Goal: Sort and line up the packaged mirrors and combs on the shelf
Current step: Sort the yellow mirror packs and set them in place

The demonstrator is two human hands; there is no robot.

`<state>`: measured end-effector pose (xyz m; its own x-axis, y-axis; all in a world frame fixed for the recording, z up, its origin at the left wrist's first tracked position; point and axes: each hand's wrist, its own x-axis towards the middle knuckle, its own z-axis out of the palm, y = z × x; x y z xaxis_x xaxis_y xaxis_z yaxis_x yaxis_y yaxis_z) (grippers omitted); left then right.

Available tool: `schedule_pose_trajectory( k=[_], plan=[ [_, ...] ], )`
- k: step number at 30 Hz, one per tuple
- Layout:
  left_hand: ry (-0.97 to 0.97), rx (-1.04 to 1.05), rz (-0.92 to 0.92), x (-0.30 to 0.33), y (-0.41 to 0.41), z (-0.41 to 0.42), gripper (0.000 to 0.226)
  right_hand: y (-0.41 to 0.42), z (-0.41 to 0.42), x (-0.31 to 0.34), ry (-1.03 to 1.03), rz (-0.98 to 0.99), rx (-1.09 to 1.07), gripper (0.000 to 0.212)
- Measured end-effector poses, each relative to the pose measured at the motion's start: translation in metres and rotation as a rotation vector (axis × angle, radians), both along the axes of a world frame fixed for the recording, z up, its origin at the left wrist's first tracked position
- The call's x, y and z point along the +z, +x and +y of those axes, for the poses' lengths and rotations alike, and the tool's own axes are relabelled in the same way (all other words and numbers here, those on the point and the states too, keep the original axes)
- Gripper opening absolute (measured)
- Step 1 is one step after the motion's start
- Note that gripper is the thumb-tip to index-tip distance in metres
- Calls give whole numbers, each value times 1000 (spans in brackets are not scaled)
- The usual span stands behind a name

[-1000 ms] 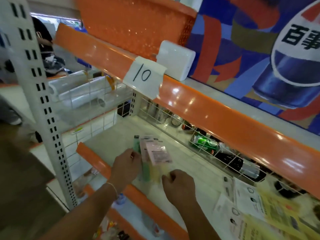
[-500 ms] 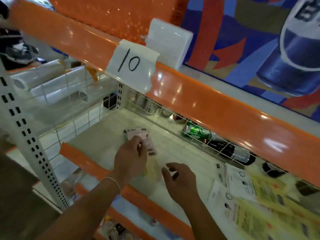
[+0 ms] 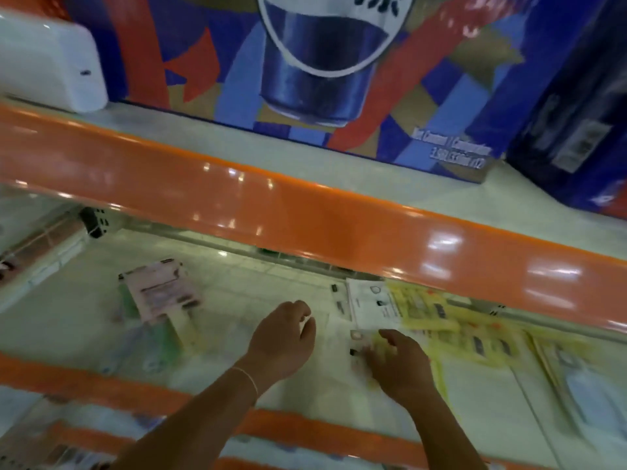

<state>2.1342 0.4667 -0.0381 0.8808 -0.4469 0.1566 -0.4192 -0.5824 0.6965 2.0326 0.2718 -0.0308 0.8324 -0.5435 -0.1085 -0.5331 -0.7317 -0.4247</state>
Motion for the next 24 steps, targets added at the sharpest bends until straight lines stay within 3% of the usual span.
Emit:
schedule_pose_trajectory(
  k=[5,15,21,24],
  plan=[
    [108,-100,42,-12,-30,-50,31,-17,-39,-9,-35,165,85,98],
    [188,-18,-55,-18,-73,-96,19,-35,-78,-2,-92,277,264,107],
    [187,57,-80,-18,-101,-108,22,-31,-97,1,-259,363,457,120],
    [146,65,-30,-17,-112,-114,21,-31,-102,0,-245,354,479,104]
  ],
)
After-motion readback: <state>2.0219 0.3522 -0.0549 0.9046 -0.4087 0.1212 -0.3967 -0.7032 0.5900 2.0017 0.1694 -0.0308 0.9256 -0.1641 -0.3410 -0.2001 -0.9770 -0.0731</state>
